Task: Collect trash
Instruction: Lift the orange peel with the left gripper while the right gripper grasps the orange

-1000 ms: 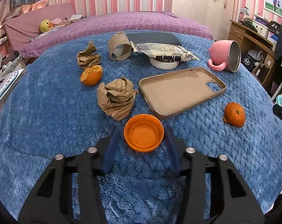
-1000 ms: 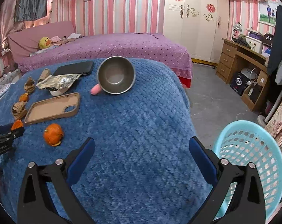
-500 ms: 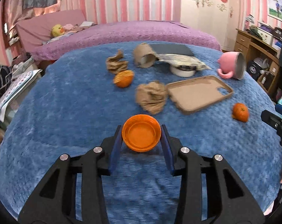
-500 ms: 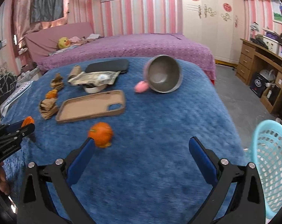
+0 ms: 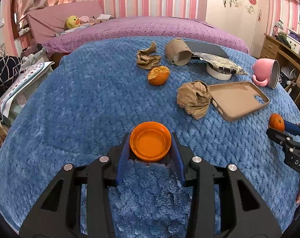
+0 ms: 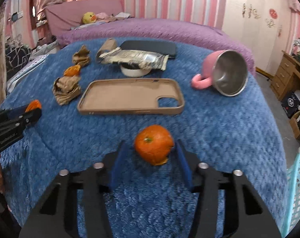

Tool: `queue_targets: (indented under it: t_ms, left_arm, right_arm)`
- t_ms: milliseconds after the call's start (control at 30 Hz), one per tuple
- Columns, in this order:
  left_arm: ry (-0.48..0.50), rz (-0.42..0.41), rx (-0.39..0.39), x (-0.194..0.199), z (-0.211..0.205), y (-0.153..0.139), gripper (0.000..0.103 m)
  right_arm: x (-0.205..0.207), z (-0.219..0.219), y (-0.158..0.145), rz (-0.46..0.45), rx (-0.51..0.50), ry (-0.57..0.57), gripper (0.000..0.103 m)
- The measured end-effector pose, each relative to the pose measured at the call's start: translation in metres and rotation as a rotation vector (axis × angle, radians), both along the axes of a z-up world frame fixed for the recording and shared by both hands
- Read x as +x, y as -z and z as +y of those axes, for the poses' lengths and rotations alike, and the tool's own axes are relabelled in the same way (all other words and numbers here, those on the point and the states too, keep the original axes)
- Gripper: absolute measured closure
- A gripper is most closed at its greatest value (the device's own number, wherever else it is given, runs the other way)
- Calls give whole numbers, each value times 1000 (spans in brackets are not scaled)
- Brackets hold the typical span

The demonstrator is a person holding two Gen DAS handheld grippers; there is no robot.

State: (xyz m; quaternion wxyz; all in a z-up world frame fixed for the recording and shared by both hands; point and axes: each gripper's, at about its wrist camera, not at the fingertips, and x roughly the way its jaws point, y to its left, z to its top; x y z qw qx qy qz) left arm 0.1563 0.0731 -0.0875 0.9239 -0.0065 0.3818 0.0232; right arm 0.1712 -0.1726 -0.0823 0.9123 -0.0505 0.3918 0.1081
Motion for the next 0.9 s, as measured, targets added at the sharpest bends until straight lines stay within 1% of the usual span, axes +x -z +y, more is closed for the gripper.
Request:
queue_targets:
  t_ms: [33,67,167,300,500,733,900]
  left_arm:
    - [1,0,2,0,0,0,64]
    - [0,0,6,0,-2,1,64]
    - [-6,-5,22,-2,-5,-1,64]
    - [18,-41,32,-10,-16,-12,64]
    - [62,-107,64,-26,-48,-27,64]
    - [111,-168,84,-41,-92,-37,64]
    - [144,-164,44,-46,-122,-41,64]
  right_arm:
    - [0,0,-1,-2,7,-6,63]
    - [-1,0,-1,-5,12,-8,68]
    - [-3,-3,-5,-24,31,-25,72]
    - [-17,-10,-19,-99,9,-34,73]
    - [-37,-41,-39,-174,37,-3,73]
    - [-51,-84,-54,-219,52,49,73]
    - [-63,-109,-60,-242,26,73,73]
